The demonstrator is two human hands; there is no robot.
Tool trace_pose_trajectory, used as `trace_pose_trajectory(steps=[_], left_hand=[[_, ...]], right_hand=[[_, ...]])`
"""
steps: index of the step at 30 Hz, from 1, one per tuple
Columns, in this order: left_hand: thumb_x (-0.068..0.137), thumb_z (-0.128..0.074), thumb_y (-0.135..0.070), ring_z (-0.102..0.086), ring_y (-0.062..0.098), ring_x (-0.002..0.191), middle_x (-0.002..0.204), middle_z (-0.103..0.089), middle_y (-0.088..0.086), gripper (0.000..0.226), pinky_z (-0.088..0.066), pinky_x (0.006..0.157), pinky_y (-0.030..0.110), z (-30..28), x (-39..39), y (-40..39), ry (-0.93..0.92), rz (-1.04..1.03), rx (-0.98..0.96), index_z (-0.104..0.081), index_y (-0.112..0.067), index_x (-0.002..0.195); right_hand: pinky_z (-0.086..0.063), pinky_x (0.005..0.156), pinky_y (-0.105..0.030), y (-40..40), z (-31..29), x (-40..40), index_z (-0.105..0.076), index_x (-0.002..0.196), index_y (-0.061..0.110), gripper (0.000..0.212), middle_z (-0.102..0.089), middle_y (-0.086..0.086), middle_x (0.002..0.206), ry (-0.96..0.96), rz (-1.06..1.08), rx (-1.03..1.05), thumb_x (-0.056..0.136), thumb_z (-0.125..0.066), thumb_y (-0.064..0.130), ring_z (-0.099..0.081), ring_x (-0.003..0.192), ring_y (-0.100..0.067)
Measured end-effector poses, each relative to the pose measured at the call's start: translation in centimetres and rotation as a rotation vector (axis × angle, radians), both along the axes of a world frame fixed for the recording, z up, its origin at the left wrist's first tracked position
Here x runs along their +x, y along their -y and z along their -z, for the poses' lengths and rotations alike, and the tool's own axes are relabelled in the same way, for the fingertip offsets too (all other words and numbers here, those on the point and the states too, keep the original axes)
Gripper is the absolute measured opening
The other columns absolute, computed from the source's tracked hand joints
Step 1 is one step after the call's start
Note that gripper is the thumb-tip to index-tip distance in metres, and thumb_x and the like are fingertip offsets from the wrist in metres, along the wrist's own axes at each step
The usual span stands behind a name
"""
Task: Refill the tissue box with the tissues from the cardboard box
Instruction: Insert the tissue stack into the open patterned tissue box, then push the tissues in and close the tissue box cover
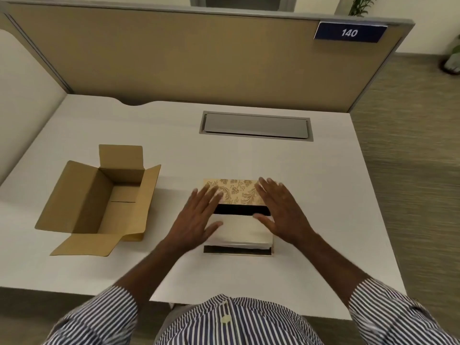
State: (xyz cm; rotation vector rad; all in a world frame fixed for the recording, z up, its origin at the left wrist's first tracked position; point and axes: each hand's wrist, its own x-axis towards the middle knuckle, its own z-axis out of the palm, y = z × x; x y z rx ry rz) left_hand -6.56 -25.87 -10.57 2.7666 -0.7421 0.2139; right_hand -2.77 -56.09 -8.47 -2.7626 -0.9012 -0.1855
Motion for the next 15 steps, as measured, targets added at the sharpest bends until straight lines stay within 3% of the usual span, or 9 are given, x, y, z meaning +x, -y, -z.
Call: trace_pose_trajectory(steps=[4,7,11,15], left_hand=[[0.098,-0.017,-0.067,0.002,0.026,0.157,0.17,0.0,0.008,0.082,-0.005,0.127,0.05,-2.0,4.9,1.7,-0.188,-0.088,0.196,-0.004,-0.015,0.161],[0.093,-0.008,-0.071,-0.008,0.027,0.156,0.169,-0.012,0.009,0.089,-0.01,0.126,0.052,-2.5,6.7,2.4,-0.3,-0.171,0.223,-0.008,-0.014,0.16],[0.101,-0.034,-0.058,-0.034,0.028,0.146,0.158,-0.038,0.009,0.073,-0.03,0.119,0.046,-2.9,7.7,2.2,-0.329,-0.165,0.204,-0.025,-0.011,0.156],[0.104,-0.046,-0.028,-0.051,0.031,0.127,0.143,-0.053,0.013,0.052,-0.046,0.101,0.043,-3.5,8.1,1.7,-0.323,-0.118,0.171,-0.038,-0.008,0.151]], right_hand=[[-0.01,0.127,-0.049,-2.8,-0.7,3.8,-0.015,0.161,0.01,0.084,-0.013,-0.009,0.169,-0.143,0.059,-0.132,0.099,-0.04,0.062,-0.01,0.157,-0.026],[-0.005,0.127,-0.05,-4.0,-0.5,5.4,-0.012,0.161,0.013,0.087,-0.02,-0.008,0.168,-0.239,0.163,-0.197,0.098,-0.034,0.068,-0.014,0.156,-0.026],[-0.006,0.125,-0.052,-4.3,-0.8,6.1,-0.028,0.157,0.015,0.08,-0.041,-0.009,0.158,-0.359,0.218,-0.175,0.097,-0.042,0.066,-0.031,0.149,-0.027],[-0.028,0.116,-0.047,-4.7,-1.3,5.6,-0.046,0.148,0.017,0.058,-0.056,-0.008,0.141,-0.366,0.283,-0.134,0.101,-0.049,0.051,-0.051,0.129,-0.027]])
